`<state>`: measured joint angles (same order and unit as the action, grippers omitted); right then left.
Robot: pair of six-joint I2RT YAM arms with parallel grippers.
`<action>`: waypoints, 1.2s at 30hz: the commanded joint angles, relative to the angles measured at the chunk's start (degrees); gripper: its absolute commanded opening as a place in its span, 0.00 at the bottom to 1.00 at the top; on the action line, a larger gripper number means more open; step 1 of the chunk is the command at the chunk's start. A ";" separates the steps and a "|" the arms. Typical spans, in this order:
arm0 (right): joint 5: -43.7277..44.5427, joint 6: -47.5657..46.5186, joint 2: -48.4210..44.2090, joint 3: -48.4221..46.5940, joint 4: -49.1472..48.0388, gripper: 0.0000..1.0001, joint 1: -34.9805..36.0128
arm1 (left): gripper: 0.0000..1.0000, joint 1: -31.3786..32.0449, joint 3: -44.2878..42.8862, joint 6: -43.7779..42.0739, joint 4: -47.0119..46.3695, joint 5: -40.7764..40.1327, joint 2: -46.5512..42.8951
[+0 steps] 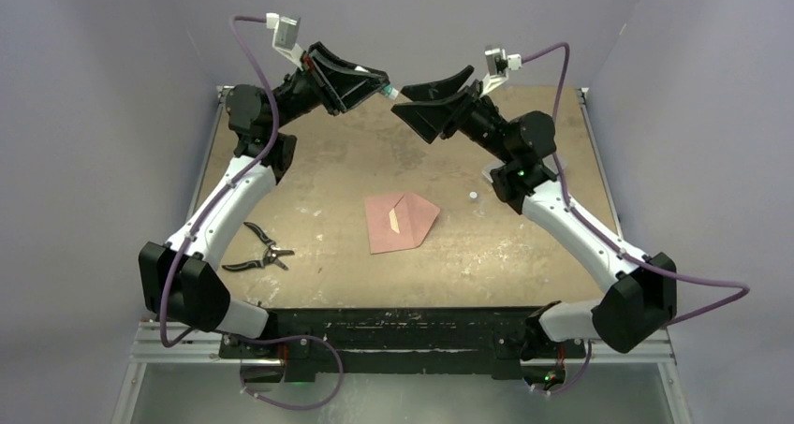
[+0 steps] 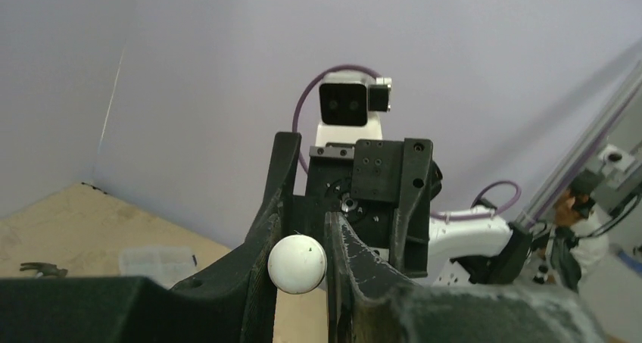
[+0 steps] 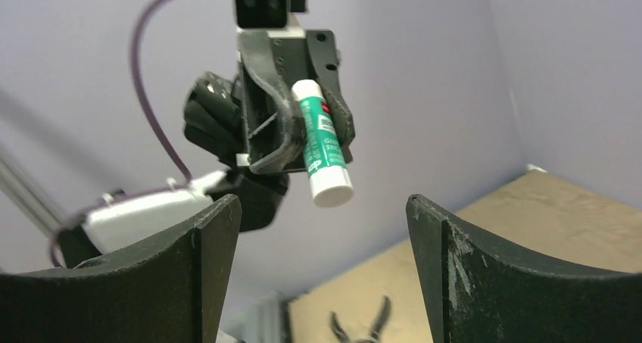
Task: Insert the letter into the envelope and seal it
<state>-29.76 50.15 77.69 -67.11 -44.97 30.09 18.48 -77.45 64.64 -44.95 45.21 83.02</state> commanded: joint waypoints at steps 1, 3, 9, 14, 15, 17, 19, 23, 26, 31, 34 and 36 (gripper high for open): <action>-5.94 -18.13 -2.91 -0.41 5.56 0.82 0.21 | 0.00 -0.20 2.21 -15.77 -8.98 10.10 -5.09; -8.19 -22.19 -3.96 0.67 6.99 0.81 0.24 | 0.00 -0.20 2.40 -23.43 -5.33 12.46 -6.24; -5.62 -32.86 -6.59 2.76 11.16 0.78 0.30 | 0.00 -0.16 5.77 -27.01 -15.37 17.35 -5.61; -4.08 -35.55 -6.77 3.09 9.30 0.76 0.32 | 0.00 -0.20 6.84 -22.18 -22.82 16.93 -4.25; -4.39 -35.47 -6.56 2.78 9.06 0.76 0.30 | 0.00 -0.20 7.09 -20.44 -25.23 16.56 -4.01; -5.59 -34.38 -6.06 2.67 7.23 0.75 0.28 | 0.00 -0.20 7.10 -18.01 -28.02 16.52 -3.45; -6.38 -32.39 -5.44 2.77 4.57 0.74 0.28 | 0.00 -0.20 7.14 -15.63 -30.97 16.31 -3.02; -6.96 -27.83 -4.41 2.14 -0.29 0.71 0.39 | 0.00 -0.20 6.73 -12.46 -31.18 14.32 -2.76; -4.26 -28.24 -4.81 2.05 -1.60 0.71 1.02 | 0.00 -0.20 5.77 -10.36 -25.00 9.70 -3.59; 6.17 -40.68 -7.01 1.33 0.65 0.73 2.40 | 0.00 -0.19 4.12 -4.55 -5.69 -2.76 -6.38; 7.21 -47.54 -6.01 -1.16 1.62 0.75 2.90 | 0.00 -0.14 2.03 0.85 6.60 -8.76 -6.57; 7.41 -51.63 -5.07 -2.58 2.16 0.75 3.36 | 0.00 -0.17 1.30 5.78 8.82 -8.96 -5.78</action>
<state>-26.44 9.82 73.10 -64.75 -41.32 32.67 18.50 -72.47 59.94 -49.23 44.27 78.41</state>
